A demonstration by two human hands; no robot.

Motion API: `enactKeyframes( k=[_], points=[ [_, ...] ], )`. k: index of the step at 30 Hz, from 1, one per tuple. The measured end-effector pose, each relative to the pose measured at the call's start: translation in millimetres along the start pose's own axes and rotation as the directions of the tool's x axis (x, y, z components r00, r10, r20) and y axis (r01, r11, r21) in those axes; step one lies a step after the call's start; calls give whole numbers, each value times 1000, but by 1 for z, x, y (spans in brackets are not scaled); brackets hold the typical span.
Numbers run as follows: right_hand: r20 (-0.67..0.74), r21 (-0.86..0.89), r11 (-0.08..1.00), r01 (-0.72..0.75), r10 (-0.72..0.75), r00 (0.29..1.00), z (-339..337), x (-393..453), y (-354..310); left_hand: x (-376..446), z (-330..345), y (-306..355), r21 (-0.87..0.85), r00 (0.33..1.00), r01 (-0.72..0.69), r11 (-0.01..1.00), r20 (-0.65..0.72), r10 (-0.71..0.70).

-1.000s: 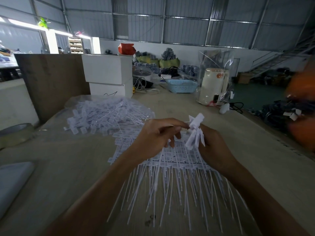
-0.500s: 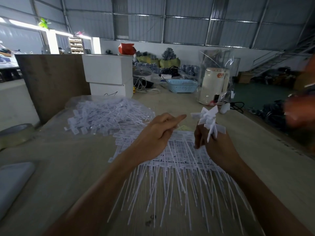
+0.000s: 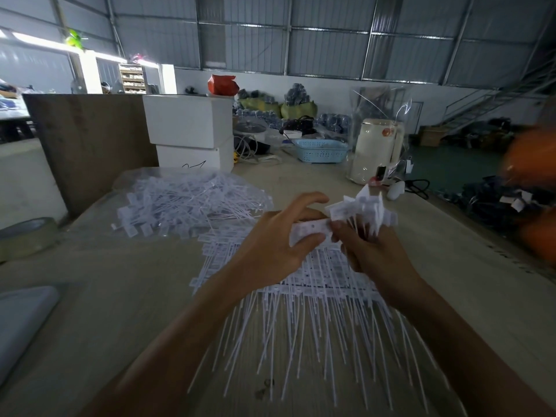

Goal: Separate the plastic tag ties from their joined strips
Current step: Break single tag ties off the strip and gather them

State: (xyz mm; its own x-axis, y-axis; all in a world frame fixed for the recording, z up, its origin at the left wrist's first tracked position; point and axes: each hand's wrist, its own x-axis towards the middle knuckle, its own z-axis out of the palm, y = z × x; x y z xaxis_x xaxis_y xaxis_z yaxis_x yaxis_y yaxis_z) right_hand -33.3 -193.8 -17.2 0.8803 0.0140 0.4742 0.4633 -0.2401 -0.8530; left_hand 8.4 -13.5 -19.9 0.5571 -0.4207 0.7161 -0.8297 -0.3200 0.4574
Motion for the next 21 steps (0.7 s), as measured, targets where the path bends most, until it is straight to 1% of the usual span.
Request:
enactKeyframes(
  k=[2, 3, 5, 7, 10, 12, 15, 17, 19, 21],
  points=[
    [-56, 101, 990, -98, 104, 993, -4, 0, 0, -2, -3, -3, 168, 999, -27, 985, -17, 31],
    [-68, 134, 983, -125, 135, 988, -5, 1, -1, -2, -3, -6, 263, 997, -64, 963, -34, 75],
    [-52, 158, 976, -151, 160, 986, -5, 2, -1, -3, -2, -9, 415, 975, -171, 894, -60, 215],
    [-28, 167, 972, -165, 172, 985, -3, 2, 1, -3, 0, -10, 501, 949, -240, 832, -61, 311],
    [-13, 156, 976, -155, 159, 987, -2, 1, 2, -3, 0, -8, 540, 940, -254, 802, -57, 336],
    [-4, 130, 982, -135, 137, 991, -4, 0, 0, -3, 0, -5, 495, 953, -227, 839, -65, 296],
    [6, 111, 987, -113, 113, 994, -5, 0, 1, -4, 3, -3, 362, 981, -141, 922, -72, 178],
    [-6, 60, 995, -78, 78, 997, -5, -1, 2, -4, 5, -5, 218, 995, -32, 975, -87, 52],
    [-33, -2, 999, -48, 48, 998, -5, -2, 2, -2, 6, -6, 40, 995, 69, 997, -75, -66],
    [-37, -3, 999, -49, 49, 998, -4, -2, -1, -1, 6, -5, -49, 993, 88, 995, -75, -91]
  ],
)
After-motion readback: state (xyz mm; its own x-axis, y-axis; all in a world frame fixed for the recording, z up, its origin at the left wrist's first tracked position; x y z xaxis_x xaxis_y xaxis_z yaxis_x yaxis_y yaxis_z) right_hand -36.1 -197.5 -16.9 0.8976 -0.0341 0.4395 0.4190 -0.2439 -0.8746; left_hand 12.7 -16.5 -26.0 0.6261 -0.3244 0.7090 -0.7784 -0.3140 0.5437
